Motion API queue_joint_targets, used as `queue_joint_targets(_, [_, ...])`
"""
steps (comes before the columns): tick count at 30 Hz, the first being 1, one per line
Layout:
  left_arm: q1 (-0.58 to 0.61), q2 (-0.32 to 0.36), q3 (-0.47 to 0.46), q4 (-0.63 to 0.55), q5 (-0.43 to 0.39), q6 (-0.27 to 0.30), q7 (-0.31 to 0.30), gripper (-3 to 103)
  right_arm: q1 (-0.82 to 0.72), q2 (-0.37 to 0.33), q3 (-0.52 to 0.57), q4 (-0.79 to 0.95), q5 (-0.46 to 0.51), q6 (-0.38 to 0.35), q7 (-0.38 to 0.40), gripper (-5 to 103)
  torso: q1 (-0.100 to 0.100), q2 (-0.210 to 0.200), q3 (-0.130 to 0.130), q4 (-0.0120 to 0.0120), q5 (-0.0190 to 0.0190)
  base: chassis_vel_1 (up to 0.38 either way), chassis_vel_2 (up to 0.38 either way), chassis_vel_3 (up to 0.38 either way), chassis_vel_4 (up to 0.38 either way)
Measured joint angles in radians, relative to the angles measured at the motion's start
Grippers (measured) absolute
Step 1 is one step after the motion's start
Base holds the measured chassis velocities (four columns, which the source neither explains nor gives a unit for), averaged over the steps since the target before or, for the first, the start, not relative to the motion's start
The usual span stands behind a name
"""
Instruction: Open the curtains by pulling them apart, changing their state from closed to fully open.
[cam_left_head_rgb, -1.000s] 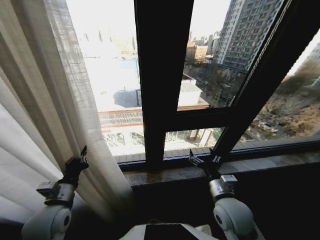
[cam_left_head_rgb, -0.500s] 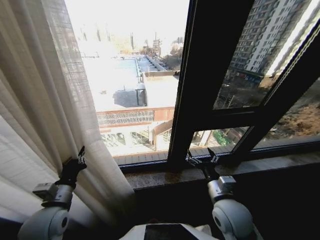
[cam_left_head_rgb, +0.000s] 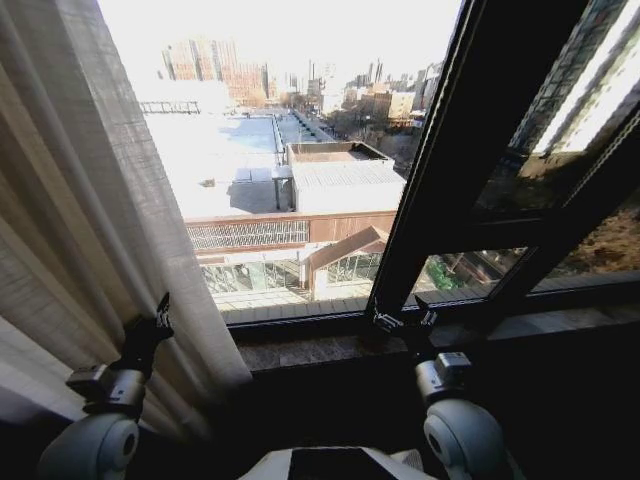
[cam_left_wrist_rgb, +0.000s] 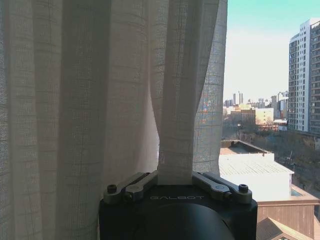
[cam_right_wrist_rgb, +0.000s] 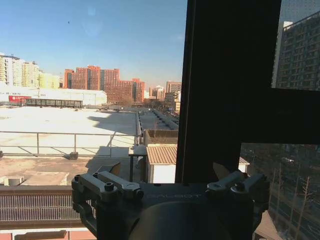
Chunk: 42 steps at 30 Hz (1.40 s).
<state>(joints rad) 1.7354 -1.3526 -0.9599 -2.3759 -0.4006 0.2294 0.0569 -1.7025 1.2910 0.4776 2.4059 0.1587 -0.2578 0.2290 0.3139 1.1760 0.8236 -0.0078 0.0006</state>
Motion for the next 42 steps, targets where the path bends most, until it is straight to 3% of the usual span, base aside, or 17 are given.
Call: queue_joint_targets(42, [0.001, -0.007, -0.017, -0.022, -0.006, -0.001, -0.002, 0, 0.0, -0.017, -0.001, 0.004, -0.018, -0.001, -0.016, 100, 0.0, 0.0, 0.0, 0.0001, -0.0005, 0.036, 0.01, -0.033, -0.013])
